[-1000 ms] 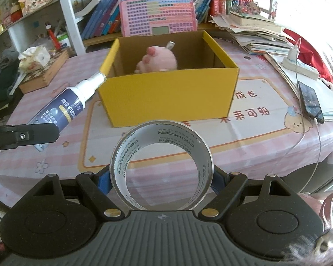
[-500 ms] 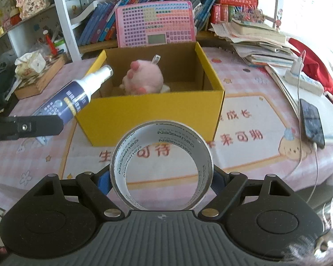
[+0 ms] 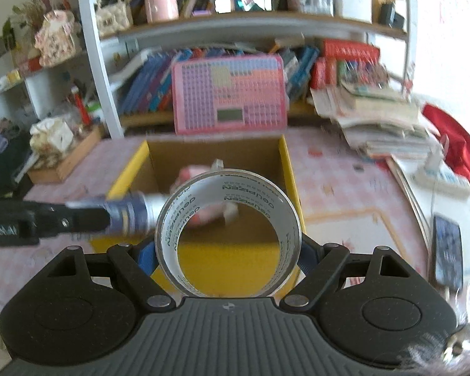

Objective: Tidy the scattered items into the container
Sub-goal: 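Carry the spray bottle with left gripper while right carries tape roll over the box, then lower bottle and tape roll into the yellow box and open both grippers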

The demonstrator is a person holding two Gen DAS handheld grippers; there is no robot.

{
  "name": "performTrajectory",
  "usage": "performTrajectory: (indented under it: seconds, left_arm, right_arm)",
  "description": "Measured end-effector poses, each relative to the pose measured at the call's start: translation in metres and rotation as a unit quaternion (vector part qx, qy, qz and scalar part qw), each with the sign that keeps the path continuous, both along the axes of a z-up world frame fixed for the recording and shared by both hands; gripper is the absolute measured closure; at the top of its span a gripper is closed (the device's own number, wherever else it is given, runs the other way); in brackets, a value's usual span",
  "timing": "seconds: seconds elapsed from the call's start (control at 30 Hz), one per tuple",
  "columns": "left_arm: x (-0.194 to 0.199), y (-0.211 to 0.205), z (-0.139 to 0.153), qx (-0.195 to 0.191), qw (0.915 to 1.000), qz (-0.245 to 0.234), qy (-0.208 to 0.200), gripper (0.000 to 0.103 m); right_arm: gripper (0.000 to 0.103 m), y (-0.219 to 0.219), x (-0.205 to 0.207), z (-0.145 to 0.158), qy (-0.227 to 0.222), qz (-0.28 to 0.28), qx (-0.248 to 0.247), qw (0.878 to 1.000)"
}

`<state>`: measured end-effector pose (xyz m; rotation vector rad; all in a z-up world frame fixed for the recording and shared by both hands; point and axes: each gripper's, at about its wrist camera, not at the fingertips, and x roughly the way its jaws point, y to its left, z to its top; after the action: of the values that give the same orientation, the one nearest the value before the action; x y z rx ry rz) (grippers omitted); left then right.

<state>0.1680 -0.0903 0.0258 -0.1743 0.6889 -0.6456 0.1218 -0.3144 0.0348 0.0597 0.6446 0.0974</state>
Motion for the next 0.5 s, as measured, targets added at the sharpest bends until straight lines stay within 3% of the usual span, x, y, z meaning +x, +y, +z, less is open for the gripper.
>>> performTrajectory:
  seconds: [0.27,0.5]
  left_arm:
    - [0.036,-0.018,0.01,0.012,0.9994,0.023,-0.022,0.072]
    - [0.058,-0.026,-0.004,0.026,0.9987,0.043,-0.003,0.072]
  right_arm:
    - [0.021,0.005,0.058,0.007,-0.025,0.047,-0.029,0.998]
    - [0.021,0.006,0.098,-0.01,0.003,0.076,-0.042,0.996]
